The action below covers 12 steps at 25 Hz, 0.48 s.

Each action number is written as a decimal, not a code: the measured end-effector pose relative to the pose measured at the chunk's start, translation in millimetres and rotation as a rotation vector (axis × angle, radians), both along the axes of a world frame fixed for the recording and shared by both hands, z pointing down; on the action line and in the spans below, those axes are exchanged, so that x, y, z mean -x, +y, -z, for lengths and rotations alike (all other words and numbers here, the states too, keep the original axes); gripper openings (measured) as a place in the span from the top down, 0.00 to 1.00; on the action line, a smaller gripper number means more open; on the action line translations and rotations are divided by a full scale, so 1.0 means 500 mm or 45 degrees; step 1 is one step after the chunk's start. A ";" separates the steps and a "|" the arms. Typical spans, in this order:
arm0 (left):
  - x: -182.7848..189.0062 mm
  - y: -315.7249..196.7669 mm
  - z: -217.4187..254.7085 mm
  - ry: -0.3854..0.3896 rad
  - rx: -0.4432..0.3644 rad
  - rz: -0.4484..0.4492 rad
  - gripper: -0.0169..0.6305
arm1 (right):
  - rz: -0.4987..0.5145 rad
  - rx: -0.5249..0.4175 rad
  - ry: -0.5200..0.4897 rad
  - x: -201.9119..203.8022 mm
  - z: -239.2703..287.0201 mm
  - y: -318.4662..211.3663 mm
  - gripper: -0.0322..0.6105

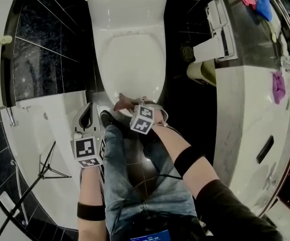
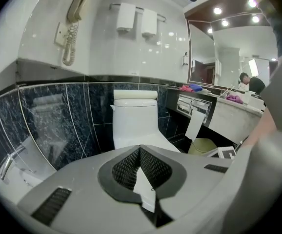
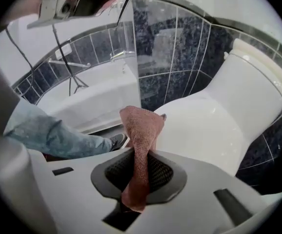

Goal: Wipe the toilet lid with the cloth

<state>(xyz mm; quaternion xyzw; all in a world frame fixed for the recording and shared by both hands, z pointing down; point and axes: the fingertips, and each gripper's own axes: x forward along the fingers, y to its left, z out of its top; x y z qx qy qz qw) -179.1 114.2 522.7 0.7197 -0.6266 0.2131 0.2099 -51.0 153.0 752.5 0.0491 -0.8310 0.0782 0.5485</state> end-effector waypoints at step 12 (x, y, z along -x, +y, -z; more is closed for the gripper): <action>-0.053 0.029 0.280 -0.004 -0.068 -0.037 0.97 | -0.513 -0.152 -0.400 -0.083 0.500 -0.141 0.83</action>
